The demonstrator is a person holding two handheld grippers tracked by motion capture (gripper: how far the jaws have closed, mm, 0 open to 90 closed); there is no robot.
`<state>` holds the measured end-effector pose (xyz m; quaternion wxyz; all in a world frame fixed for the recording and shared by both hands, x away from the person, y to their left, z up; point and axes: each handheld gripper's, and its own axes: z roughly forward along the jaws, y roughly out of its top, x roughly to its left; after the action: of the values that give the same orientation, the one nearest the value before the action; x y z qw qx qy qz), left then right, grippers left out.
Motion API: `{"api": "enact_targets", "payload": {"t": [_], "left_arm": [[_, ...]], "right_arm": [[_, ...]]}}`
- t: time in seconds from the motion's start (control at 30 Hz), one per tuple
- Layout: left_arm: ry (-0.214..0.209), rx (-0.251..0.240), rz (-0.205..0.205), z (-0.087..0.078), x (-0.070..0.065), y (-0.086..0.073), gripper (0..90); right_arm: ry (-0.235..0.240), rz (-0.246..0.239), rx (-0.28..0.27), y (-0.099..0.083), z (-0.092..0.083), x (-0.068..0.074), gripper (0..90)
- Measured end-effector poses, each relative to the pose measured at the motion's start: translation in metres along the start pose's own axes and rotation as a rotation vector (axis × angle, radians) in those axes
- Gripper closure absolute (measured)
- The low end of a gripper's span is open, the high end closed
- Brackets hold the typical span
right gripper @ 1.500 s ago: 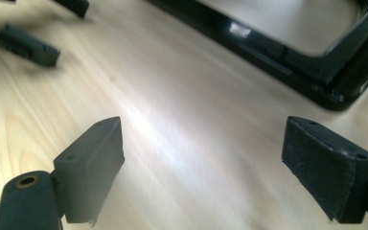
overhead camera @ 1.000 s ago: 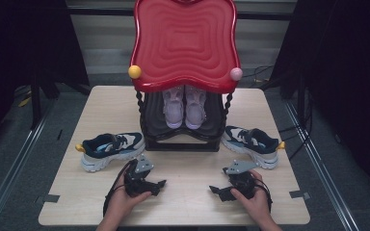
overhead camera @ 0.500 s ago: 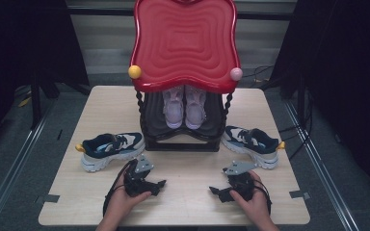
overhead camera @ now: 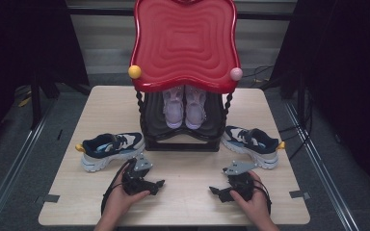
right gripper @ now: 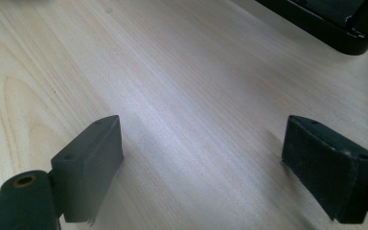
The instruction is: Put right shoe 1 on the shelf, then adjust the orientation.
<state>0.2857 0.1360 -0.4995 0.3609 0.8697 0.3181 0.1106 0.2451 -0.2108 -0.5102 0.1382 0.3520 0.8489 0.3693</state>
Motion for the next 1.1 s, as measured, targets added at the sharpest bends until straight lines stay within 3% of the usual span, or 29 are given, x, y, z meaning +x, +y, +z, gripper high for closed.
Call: {"api": "enact_targets", "payload": {"t": [0.3, 0.7, 0.83, 1.1], "left_arm": [[-0.007, 0.010, -0.011, -0.013, 0.007, 0.007, 16.0], [0.022, 0.052, 0.015, -0.033, 0.024, 0.016, 16.8], [0.006, 0.063, -0.003, -0.038, 0.030, 0.018, 17.6], [0.040, 0.074, 0.004, -0.049, 0.040, 0.029, 17.7]], "right_arm": [[0.000, 0.002, 0.000, 0.000, 0.000, 0.000, 13.3], [0.000, 0.002, 0.000, 0.000, 0.000, 0.000, 13.3], [0.000, 0.002, 0.000, 0.000, 0.000, 0.000, 13.3], [0.000, 0.002, 0.000, 0.000, 0.000, 0.000, 13.3]]}}
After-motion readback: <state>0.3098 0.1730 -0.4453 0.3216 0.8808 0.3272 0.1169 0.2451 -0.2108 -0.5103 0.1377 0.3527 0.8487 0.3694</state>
